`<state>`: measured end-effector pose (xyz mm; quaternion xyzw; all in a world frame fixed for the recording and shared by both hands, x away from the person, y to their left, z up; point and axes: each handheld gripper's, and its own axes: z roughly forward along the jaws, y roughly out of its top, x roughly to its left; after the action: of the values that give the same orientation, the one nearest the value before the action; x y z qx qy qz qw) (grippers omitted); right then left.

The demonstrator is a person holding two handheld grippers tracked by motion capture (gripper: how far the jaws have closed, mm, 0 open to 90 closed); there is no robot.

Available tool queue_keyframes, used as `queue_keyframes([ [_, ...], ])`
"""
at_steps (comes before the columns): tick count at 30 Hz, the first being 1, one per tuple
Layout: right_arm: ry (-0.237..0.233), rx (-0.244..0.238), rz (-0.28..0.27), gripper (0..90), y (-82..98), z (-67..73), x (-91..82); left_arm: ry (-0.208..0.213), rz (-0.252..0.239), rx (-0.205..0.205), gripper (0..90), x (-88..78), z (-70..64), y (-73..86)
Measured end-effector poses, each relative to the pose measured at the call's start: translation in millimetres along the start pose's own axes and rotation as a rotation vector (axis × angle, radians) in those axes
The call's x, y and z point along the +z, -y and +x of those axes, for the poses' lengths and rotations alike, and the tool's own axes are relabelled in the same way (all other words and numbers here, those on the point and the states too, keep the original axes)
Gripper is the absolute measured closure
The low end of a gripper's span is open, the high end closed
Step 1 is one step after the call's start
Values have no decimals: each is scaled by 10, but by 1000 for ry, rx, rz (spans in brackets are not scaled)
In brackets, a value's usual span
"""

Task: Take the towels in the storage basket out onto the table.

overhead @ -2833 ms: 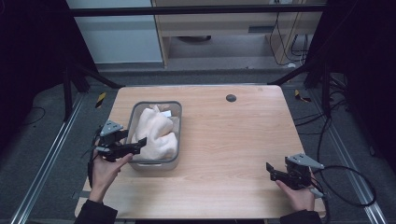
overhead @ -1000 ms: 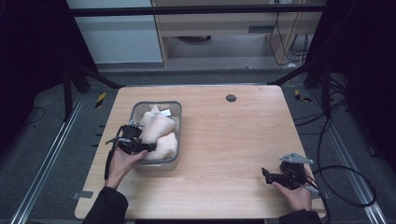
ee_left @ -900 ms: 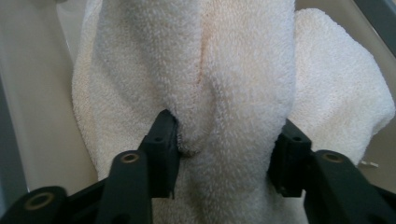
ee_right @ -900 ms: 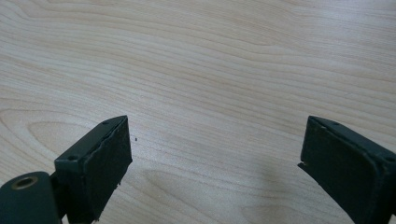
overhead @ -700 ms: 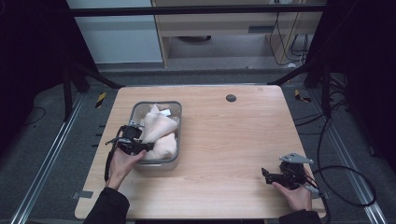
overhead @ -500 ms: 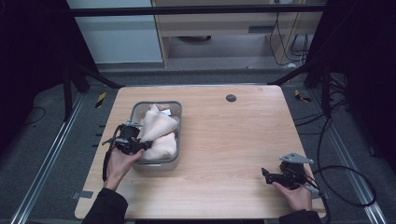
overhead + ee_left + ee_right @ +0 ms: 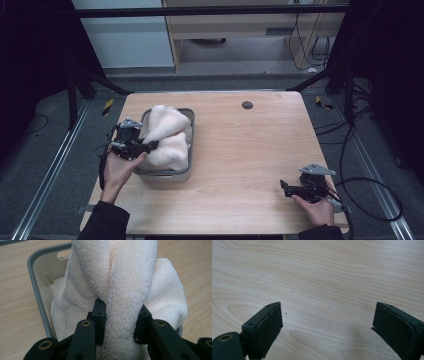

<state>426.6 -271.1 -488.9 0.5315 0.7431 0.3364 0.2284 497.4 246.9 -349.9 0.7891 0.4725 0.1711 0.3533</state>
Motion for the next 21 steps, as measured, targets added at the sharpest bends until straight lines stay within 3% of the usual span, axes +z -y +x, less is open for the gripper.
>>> queue_keyframes([
  [14,0,-3,4,89,0,2,4,-13,-59,39,682,-291,-52,-269],
  [21,3,-7,4,89,1,0,10,-13,-88,66,682,-428,-140,-423],
])
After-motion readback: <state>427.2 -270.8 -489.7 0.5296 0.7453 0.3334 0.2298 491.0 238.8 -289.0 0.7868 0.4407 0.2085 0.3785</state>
